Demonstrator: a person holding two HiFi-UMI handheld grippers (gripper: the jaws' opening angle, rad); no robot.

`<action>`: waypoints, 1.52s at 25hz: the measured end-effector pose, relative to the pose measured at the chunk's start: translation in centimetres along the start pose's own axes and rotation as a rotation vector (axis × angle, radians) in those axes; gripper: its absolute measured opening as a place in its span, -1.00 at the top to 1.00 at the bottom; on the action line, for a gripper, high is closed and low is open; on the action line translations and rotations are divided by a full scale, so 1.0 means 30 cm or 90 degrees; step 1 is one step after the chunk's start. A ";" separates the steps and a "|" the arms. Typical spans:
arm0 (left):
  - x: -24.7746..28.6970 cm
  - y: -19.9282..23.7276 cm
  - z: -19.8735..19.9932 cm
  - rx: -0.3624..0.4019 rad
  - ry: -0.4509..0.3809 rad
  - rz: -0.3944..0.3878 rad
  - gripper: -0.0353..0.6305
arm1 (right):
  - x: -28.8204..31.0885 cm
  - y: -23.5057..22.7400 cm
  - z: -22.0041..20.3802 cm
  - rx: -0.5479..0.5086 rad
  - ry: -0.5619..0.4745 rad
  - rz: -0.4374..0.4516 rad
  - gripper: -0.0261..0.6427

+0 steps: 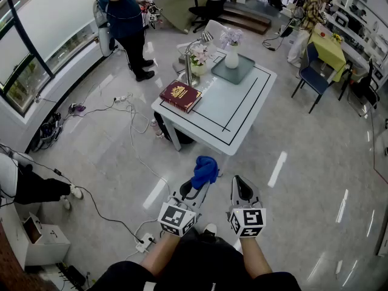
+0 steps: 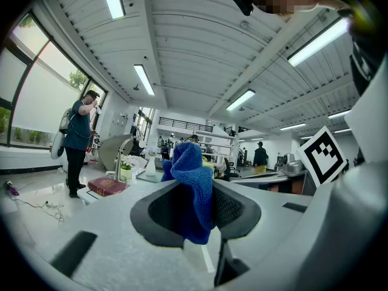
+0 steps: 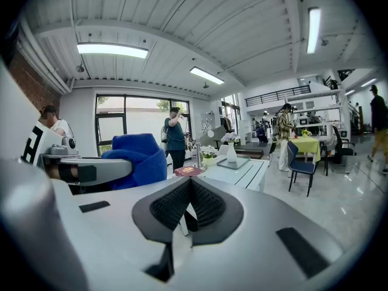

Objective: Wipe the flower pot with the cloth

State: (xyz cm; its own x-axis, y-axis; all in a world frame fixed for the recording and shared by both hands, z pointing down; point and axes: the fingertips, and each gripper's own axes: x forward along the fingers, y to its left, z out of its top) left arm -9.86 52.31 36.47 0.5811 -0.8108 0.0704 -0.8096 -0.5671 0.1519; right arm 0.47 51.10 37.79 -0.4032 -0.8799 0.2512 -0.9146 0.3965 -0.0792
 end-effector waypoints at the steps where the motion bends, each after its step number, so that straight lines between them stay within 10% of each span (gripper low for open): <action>1: 0.006 -0.002 -0.006 0.000 0.001 0.000 0.58 | 0.001 -0.006 -0.005 0.001 0.001 0.000 0.90; 24: 0.209 0.024 -0.034 0.000 0.018 0.011 0.58 | 0.055 -0.211 -0.016 0.045 -0.015 0.003 0.90; 38: 0.745 0.360 0.008 0.014 0.033 -0.027 0.58 | 0.600 -0.439 0.105 0.042 0.013 -0.010 0.90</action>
State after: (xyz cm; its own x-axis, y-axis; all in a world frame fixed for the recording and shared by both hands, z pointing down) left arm -5.64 28.03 39.46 0.6176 -0.7779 0.1157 -0.7857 -0.6039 0.1339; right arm 5.16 29.21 40.30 -0.3881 -0.8802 0.2733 -0.9213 0.3631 -0.1388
